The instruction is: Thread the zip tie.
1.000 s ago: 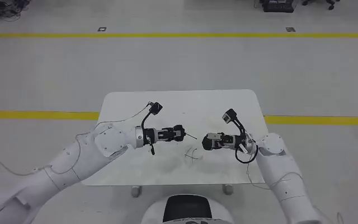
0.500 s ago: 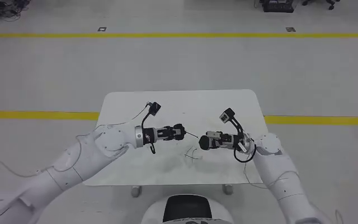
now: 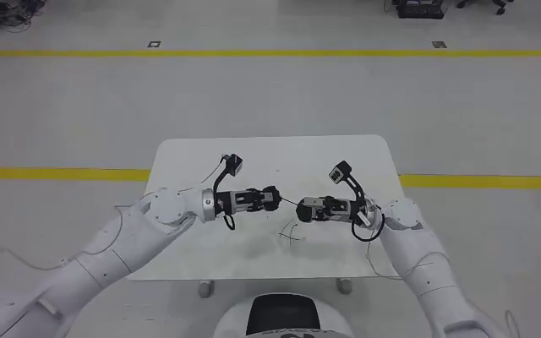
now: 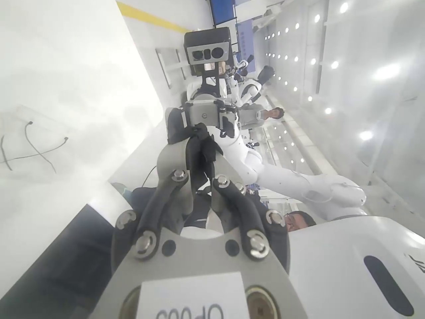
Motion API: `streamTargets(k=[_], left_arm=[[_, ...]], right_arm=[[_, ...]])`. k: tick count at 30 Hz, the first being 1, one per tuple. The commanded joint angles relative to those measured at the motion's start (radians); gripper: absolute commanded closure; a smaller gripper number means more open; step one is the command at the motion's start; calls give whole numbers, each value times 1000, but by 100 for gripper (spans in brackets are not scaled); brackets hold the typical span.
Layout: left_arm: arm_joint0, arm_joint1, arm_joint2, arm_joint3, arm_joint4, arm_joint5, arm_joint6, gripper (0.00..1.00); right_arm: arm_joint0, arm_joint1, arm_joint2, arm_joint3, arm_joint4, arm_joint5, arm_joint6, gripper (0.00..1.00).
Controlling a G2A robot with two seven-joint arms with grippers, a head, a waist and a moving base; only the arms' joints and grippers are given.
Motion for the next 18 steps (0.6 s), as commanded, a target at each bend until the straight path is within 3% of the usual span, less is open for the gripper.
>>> streamTargets(k=[1, 18], left_arm=[[5, -6, -6, 7, 4, 0, -7, 100], [35, -41, -58, 41, 29, 0, -41, 100]], right_arm=[[0, 0, 1, 0, -2, 0, 0, 64], [-10, -4, 19, -15, -24, 0, 0, 77]])
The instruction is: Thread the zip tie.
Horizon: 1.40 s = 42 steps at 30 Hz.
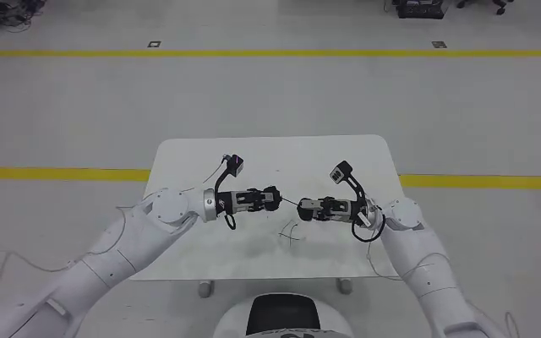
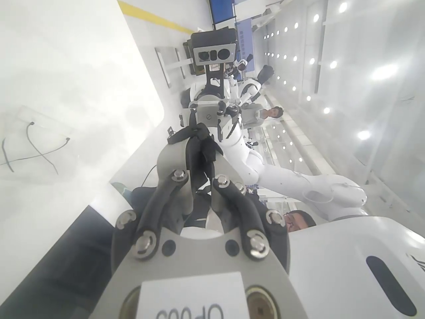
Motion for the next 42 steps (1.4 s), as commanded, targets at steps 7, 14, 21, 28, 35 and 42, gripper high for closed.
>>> streamTargets(k=[7, 14, 21, 28, 35, 42], left_arm=[[12, -11, -20, 9, 10, 0, -10, 100], [20, -18, -34, 15, 19, 0, -19, 100], [26, -25, -44, 17, 29, 4, -27, 100], [34, -31, -56, 18, 38, 9, -34, 100], [43, -35, -67, 17, 46, 13, -41, 100], [49, -40, -78, 17, 55, 18, -46, 100]], right_arm=[[1, -2, 3, 4, -6, 0, 0, 82], [3, -3, 4, 8, -9, 0, 0, 85], [1, -3, 10, 8, -9, 0, 0, 84], [1, -5, 14, 14, -11, 0, 0, 86], [2, -7, 14, 17, -16, 0, 0, 98], [1, -9, 18, 20, -21, 0, 0, 100]])
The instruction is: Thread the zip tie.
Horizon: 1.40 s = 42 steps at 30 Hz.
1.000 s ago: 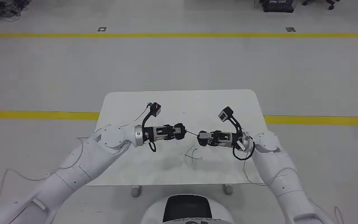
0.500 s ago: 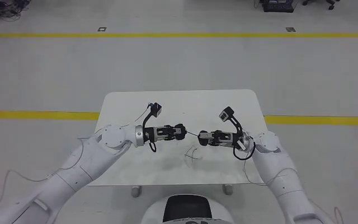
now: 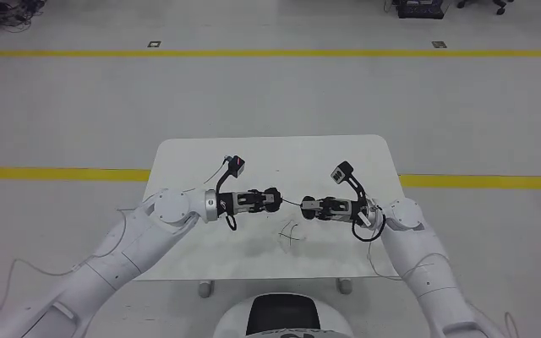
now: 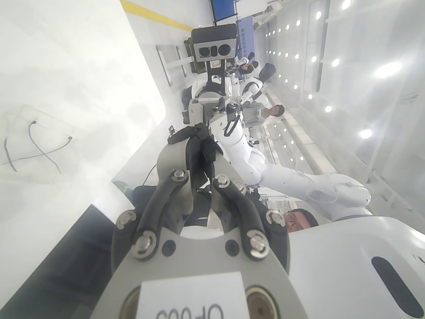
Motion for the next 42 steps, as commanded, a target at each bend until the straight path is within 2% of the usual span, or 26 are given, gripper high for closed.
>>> streamTargets(k=[1, 3, 4, 5, 6, 26, 29, 33, 39, 41, 42], left_arm=[[2, -2, -3, 0, 2, 1, -2, 100], [2, -3, -5, -1, 9, -1, -9, 100], [2, -4, -7, -1, 14, -7, -11, 83], [3, -4, -9, -2, 16, -14, -9, 20], [3, -5, -10, -3, 17, -17, -8, 0], [6, -5, -9, -4, 11, -14, -5, 0], [14, -9, -8, -8, -75, 22, -62, 0], [4, -18, -2, 22, -156, 73, -152, 0], [-15, -38, 17, 60, -200, 101, -208, 0], [-28, -43, 20, 65, -145, 71, -191, 0], [-28, -43, 20, 65, -145, 71, -191, 0]], right_arm=[[0, 0, 1, 1, -1, 0, 0, 100], [0, -1, 3, 2, -2, 0, 0, 100], [0, -1, 4, 2, -3, 0, 0, 100], [0, -1, 5, 3, -4, 0, 0, 100], [0, -1, 6, 3, -4, 0, 0, 100], [-4, 4, 1, -12, 3, 2, -12, 100], [-14, 8, -3, -35, 10, 1, -9, 100], [-15, 16, -18, -44, 54, 0, 0, 100], [-6, 39, -60, -49, 108, 0, 0, 100], [1, 49, -80, -46, 128, 0, 0, 100], [1, 49, -80, -46, 128, 0, 0, 100]])
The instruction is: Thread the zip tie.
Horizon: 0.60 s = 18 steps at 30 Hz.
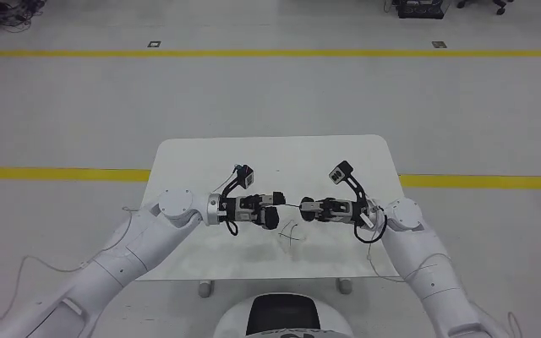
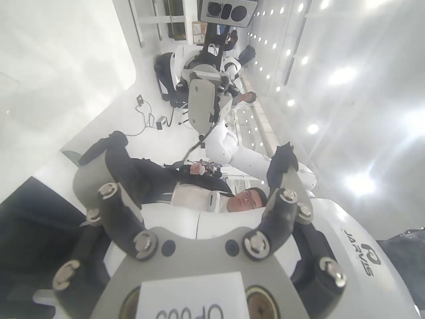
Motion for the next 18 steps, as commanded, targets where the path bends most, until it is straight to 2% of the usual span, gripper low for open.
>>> streamTargets(k=[1, 5, 7, 11, 18], left_arm=[[-2, -1, 1, 0, 21, -10, 8, 0], [-2, -1, 1, 0, 21, -10, 8, 0], [9, -3, 3, -11, 17, 6, 30, 0], [15, -9, 0, -9, -32, 31, 9, 0], [11, -20, 0, 7, -36, 31, 0, 0]], right_arm=[[2, 2, -3, 1, 3, 0, 0, 100], [2, 2, -3, 1, 3, 0, 0, 100], [-6, 1, -10, -15, -2, 8, -22, 100], [-9, 3, -25, -27, 1, 16, -13, 100], [10, 1, -54, -2, 25, 4, 0, 100]])
